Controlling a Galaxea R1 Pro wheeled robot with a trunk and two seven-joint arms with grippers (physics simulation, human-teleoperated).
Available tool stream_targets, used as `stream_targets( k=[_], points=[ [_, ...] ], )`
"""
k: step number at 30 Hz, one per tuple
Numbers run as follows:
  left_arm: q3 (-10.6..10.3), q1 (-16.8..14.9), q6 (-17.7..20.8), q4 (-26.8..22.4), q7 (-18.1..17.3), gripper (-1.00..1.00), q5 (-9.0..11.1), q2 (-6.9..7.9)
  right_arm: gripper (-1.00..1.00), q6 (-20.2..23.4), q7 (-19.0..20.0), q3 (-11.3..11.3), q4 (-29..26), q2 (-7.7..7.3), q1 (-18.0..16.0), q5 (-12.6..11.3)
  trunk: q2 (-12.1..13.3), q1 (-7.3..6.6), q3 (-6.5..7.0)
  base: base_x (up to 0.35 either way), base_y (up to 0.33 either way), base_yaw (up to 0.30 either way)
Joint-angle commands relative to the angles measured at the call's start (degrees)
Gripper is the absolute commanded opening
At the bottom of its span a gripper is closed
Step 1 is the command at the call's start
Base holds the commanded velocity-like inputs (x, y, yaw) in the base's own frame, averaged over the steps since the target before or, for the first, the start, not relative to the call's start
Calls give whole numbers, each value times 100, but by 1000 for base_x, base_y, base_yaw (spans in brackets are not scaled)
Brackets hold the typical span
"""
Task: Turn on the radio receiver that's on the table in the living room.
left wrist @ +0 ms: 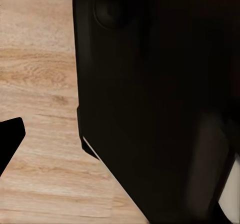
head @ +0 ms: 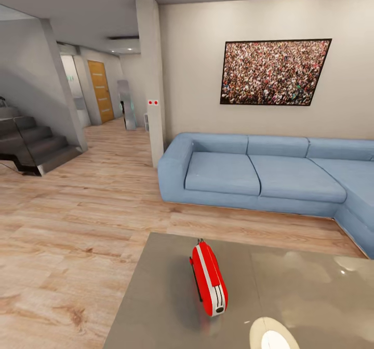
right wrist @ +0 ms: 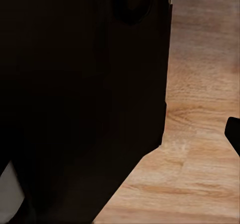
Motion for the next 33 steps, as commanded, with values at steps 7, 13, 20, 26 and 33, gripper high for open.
stream_targets(
  k=[7,13,20,26,33],
  points=[
    [-2,0,0,1,-3,100,2,1,100,7,0,0,0,0,0,1,282,-154,126,0,0,0],
    [-5,0,0,1,-14,100,0,1,100,3,0,0,0,0,0,1,523,-286,234,0,0,0],
    [-7,0,0,1,-20,100,0,1,100,2,0,1,0,0,0,1,804,-440,360,0,0,0],
    [-8,0,0,-1,-21,100,1,1,100,4,0,7,0,0,0,12,1044,-572,467,0,0,0],
    [-8,0,0,1,-21,100,2,1,100,19,4,9,0,0,0,17,1325,-726,593,0,0,0]
  ],
)
